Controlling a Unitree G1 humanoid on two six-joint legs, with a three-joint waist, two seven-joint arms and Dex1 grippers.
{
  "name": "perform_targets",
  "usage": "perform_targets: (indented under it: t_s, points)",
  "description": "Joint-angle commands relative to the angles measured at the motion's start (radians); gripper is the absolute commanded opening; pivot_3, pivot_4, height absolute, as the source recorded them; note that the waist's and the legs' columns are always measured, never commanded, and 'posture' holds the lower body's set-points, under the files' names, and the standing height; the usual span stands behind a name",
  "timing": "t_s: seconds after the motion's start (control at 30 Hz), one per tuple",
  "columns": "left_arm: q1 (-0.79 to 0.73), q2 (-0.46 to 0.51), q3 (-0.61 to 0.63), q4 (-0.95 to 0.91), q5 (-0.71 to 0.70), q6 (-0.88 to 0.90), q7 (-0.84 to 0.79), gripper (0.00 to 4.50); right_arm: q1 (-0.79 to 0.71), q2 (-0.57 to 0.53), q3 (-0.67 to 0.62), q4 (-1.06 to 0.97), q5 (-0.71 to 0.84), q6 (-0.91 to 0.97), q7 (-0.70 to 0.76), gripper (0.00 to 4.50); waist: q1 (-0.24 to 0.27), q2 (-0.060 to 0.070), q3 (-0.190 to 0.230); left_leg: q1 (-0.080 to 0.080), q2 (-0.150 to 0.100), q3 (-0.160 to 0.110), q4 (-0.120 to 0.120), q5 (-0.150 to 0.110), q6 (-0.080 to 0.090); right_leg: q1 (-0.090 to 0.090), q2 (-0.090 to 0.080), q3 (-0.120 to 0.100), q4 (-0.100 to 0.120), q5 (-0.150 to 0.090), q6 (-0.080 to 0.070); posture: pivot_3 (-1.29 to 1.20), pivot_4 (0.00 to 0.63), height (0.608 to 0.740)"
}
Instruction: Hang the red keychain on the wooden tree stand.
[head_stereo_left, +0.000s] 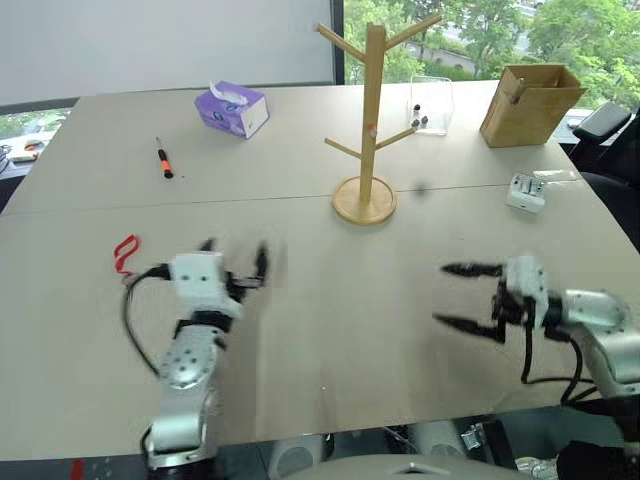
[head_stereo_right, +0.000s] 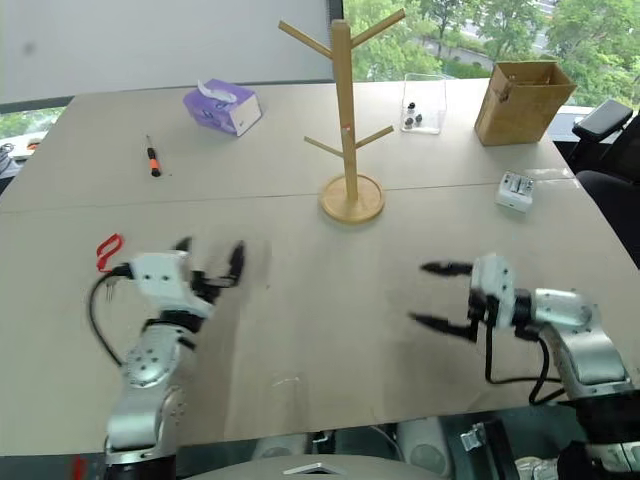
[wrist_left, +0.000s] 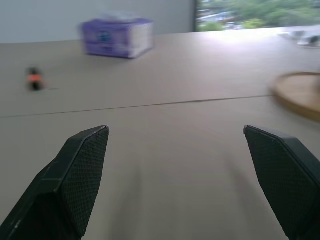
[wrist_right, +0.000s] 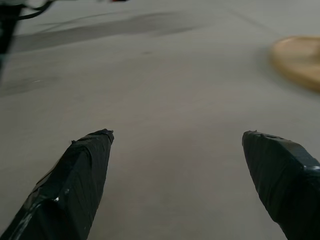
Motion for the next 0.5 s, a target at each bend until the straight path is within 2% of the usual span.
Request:
perform_targets:
  t_s: [0.03, 0.37, 0.5]
  points:
    - [0.017, 0.019, 0.063, -0.013, 0.021, 0.017, 0.033, 4.50, -0.044, 0.016, 0.010, 0.017, -0.012, -0.065, 0.038, 4.44, 0.002, -0.001, 0.000, 0.000, 0.000, 0.000, 0.000, 0.000, 0.000, 0.000, 0.000, 0.000, 0.000, 0.000, 0.000, 0.00, 0.150, 0.740]
    - [0.043, 0.148, 0.284, 0.143, -0.036, -0.001, -0.025, 4.50, -0.130, 0.138, 0.023, 0.161, -0.027, -0.154, 0.027, 4.44, 0.009, -0.003, 0.000, 0.000, 0.000, 0.000, 0.001, 0.000, 0.000, 0.000, -0.001, -0.002, 0.000, 0.000, -0.008, 0.00, 0.150, 0.740]
    - [0.035, 0.190, 0.320, 0.227, -0.055, -0.011, -0.056, 4.50, -0.116, 0.171, 0.023, 0.164, -0.034, -0.180, 0.007, 4.44, 0.008, -0.003, 0.000, 0.000, 0.000, 0.000, 0.001, 0.000, 0.000, 0.000, -0.002, -0.002, 0.000, 0.000, -0.008, 0.00, 0.150, 0.740]
